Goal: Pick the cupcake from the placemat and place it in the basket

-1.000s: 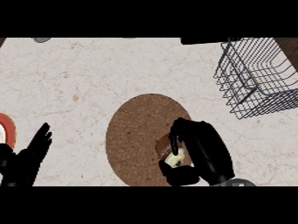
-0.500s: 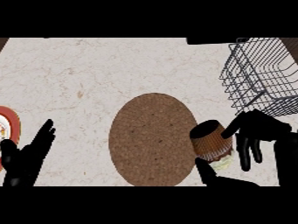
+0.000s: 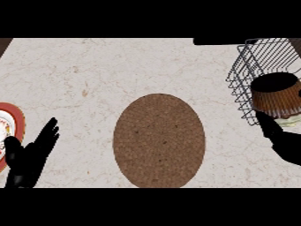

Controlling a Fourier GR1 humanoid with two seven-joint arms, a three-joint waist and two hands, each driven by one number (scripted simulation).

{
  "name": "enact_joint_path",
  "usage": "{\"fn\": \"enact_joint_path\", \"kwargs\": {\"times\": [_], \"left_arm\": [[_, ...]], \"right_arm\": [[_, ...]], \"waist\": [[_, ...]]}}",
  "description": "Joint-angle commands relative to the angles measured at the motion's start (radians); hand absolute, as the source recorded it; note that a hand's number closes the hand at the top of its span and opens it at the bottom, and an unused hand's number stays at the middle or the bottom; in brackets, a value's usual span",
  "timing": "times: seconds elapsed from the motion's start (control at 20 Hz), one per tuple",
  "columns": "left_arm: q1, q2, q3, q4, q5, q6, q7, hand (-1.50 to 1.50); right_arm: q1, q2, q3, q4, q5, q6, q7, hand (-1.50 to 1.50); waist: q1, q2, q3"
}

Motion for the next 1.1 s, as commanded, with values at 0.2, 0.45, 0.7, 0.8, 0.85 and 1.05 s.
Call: {"fn": "enact_joint_path", "kwargs": {"times": [0.2,0.45,0.7,0.8,0.85,1.05], "left_arm": [[-0.003,-0.037,-0.038,0.07,-0.034,0.028,0.077,0.0],[-0.008,-0.034,-0.022,0.1,-0.022,-0.015,0.05,0.0],[0.048,-0.078,-0.061,0.087,-0.069,0.02,0.018,0.0],[-0.036,-0.035,-0.007,0.125,-0.049,-0.005,0.054,0.0],[0.023,-0.034,-0.013,0.068,-0.029,-0.024,0.053,0.0],[0.003,-0.049,-0.019,0.082,-0.037,-0.023,0.057,0.0]], "right_arm": [[-0.198,-0.195,-0.301,0.219,-0.272,0.122,0.033,1.5],[-0.198,-0.265,-0.319,0.368,-0.269,0.119,-0.092,1.5],[-0.175,-0.277,-0.359,0.471,-0.288,0.1,-0.197,1.5],[-0.158,-0.259,-0.35,0.546,-0.243,0.047,-0.275,1.5],[-0.106,-0.237,-0.359,0.529,-0.263,0.047,-0.296,1.5],[-0.136,-0.212,-0.446,0.658,-0.325,-0.012,-0.337,1.5]], "waist": [[0.011,0.015,-0.012],[0.023,0.018,-0.012],[0.028,0.017,-0.011],[0.027,0.021,-0.011],[0.029,0.017,-0.011],[0.028,0.019,-0.011]]}}
